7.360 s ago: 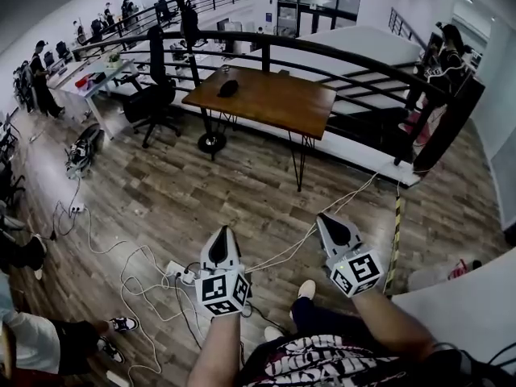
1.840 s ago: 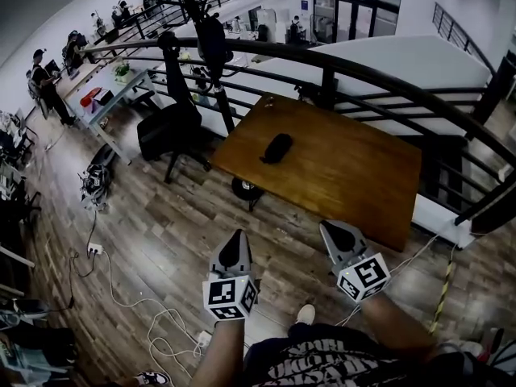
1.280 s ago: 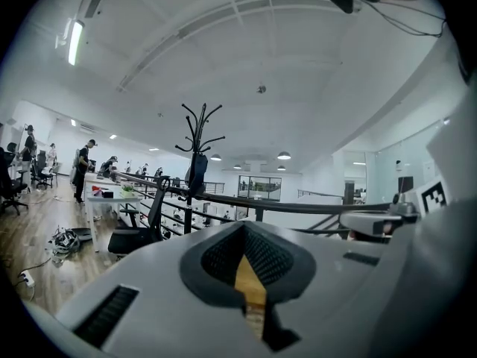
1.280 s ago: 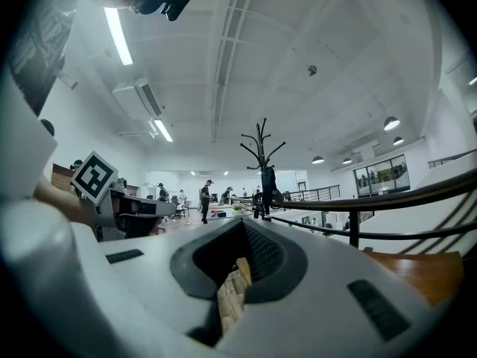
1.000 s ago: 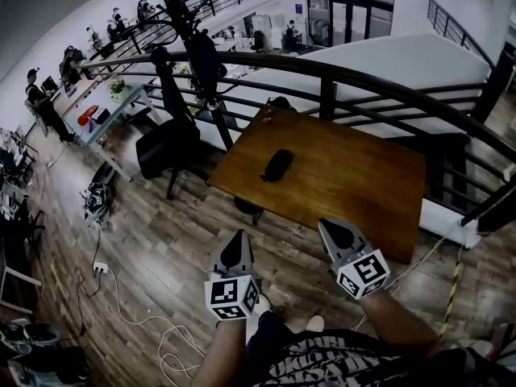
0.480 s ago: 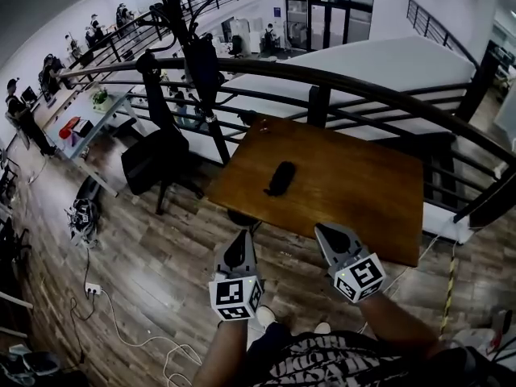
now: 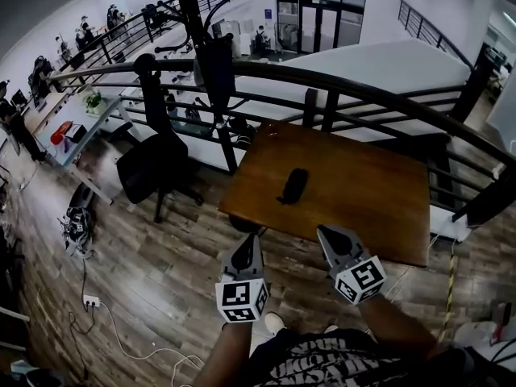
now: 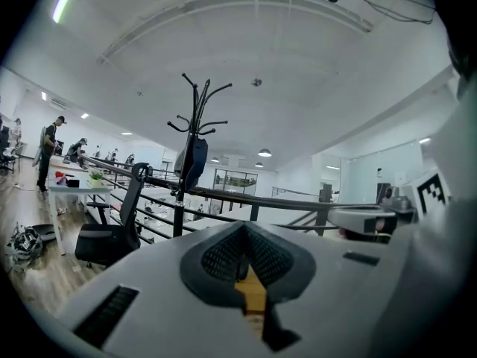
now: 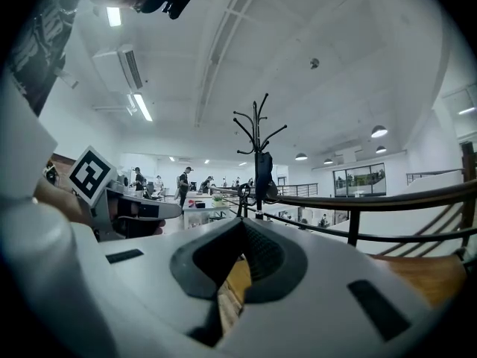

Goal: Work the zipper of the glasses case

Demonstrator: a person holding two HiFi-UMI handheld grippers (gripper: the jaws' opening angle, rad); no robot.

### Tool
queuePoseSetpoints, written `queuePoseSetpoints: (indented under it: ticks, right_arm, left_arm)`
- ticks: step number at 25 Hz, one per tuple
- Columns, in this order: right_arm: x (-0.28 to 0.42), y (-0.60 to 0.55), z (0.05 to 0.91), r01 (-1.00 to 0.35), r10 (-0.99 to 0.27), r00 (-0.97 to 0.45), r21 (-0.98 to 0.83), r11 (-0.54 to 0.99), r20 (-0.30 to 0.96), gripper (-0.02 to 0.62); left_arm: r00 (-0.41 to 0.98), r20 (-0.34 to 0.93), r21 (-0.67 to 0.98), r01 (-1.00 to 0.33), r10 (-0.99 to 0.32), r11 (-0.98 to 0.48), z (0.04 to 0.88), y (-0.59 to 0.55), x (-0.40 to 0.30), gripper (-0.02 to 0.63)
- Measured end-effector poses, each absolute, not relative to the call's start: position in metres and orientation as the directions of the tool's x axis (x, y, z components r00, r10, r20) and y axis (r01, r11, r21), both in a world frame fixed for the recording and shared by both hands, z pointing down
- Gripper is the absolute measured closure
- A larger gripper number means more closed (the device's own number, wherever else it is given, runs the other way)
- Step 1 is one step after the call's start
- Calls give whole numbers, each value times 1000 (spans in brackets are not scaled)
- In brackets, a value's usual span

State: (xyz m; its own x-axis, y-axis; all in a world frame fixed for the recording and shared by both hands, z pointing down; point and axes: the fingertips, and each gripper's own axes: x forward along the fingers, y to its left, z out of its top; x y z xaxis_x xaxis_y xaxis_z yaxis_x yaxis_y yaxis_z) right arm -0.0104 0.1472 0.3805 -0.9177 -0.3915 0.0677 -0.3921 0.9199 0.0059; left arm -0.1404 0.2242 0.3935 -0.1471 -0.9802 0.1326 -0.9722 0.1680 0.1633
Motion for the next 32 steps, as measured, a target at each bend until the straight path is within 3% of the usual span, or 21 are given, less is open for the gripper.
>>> queuePoseSetpoints:
  ticks: [18,32]
  right_arm:
    - [-42,151,382,-463,-465,-879,43,885,107,604]
    - [-68,140,381,-440,-444,-890,54,896,108,604]
  left_arm:
    - [-33,120,231,-971,-992,60,398,212,-173,601]
    - [-46,123,245,-967,-991,75,404,203,-193,601]
